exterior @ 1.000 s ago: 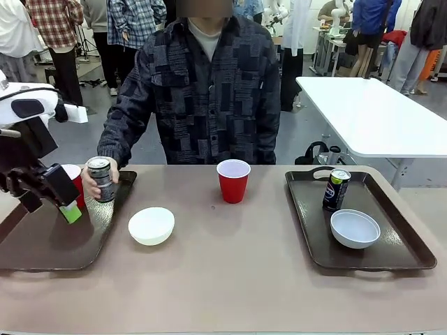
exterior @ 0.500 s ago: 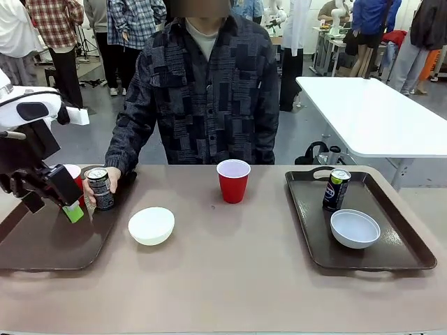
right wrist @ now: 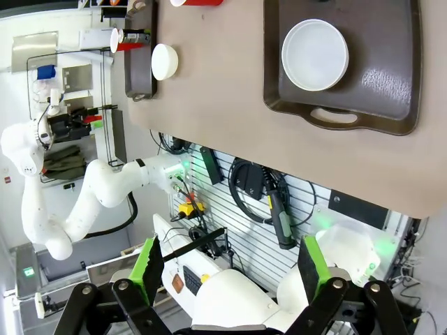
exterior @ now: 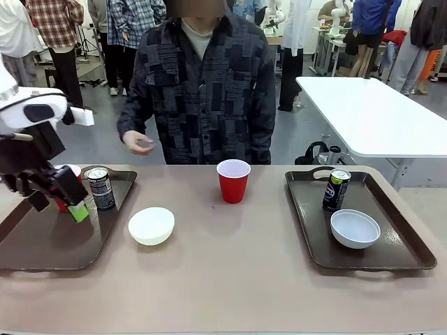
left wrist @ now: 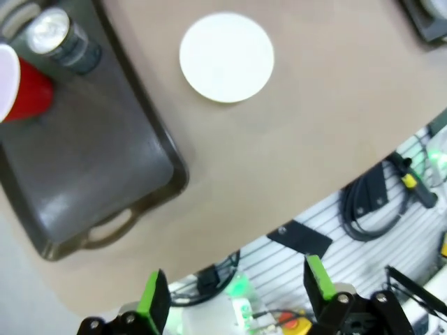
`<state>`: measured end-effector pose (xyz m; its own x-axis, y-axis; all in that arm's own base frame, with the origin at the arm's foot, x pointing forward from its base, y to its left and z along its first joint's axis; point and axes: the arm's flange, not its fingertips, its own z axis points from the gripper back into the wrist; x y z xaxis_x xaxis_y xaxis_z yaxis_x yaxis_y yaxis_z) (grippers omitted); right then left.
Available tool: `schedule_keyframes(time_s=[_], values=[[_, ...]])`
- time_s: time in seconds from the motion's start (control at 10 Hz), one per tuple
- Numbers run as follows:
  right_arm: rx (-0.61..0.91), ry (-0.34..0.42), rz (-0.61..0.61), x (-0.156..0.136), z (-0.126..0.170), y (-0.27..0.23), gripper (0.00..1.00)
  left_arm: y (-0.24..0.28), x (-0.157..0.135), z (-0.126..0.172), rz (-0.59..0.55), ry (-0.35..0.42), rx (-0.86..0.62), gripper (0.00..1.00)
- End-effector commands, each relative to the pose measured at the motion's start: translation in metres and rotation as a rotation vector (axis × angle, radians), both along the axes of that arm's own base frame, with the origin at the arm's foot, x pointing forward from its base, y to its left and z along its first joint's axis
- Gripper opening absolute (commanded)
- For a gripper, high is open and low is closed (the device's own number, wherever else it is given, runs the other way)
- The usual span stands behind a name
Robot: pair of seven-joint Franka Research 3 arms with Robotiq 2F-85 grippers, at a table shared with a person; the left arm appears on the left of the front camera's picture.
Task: Prepare tableware on both trays.
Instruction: Pick up a Picnic Bowl from the table and place it on a Handle tray.
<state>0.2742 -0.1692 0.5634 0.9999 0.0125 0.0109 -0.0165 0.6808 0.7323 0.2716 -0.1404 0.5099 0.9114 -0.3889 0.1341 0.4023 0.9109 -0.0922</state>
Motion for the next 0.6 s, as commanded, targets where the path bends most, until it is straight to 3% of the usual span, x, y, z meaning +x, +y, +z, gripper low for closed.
schedule_keyframes(time_s=[0.0,0.1,0.3,0.5], values=[[-0.004,0.035,0.007,-0.003,-0.004,0.0,1.0,-0.025,0.031,-0.028,-0.015,-0.05,0.083,1.0],[-0.013,0.052,-0.008,-0.002,-0.009,0.001,1.0,-0.036,0.045,-0.045,-0.012,-0.074,0.125,1.0],[-0.001,0.007,0.003,-0.001,-0.001,0.0,1.0,-0.05,0.07,-0.077,0.018,-0.139,0.213,1.0],[-0.001,0.007,0.003,-0.001,-0.001,0.0,1.0,-0.053,0.088,-0.105,0.039,-0.158,0.219,1.0]])
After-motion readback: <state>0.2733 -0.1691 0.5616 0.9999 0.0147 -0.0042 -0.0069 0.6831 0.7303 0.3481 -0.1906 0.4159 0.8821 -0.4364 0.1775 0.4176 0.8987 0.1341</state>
